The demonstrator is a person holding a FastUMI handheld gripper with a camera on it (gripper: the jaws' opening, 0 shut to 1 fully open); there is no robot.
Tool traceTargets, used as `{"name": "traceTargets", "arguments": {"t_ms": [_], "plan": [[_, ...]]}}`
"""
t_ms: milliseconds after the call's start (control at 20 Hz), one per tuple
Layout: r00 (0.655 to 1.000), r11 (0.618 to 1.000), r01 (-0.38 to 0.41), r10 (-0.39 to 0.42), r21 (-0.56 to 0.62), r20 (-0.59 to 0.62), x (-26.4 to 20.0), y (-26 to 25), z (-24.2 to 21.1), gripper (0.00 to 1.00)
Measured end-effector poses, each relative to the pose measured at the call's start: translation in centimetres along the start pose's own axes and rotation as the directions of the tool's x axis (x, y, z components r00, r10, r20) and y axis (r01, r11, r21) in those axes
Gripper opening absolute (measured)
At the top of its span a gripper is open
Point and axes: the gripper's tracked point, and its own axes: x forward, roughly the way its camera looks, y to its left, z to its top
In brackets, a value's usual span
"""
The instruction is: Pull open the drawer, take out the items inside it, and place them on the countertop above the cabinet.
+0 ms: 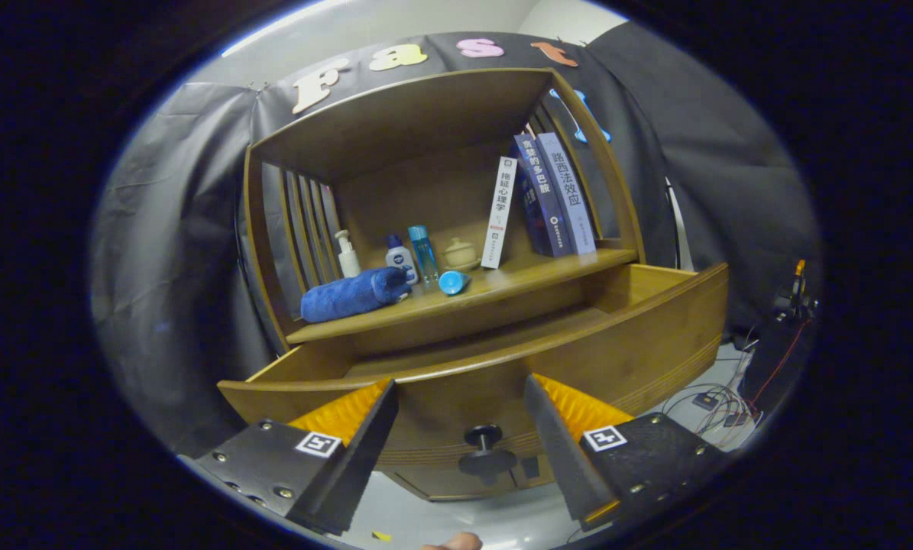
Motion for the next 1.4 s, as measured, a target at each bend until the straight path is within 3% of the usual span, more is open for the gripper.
{"name": "traceTargets", "arguments": {"t_ms": [1400], "plan": [[0.999,1.0,0.003,-0.002,0.002,-0.048,10.0,0.7,1.2,1.0]]}}
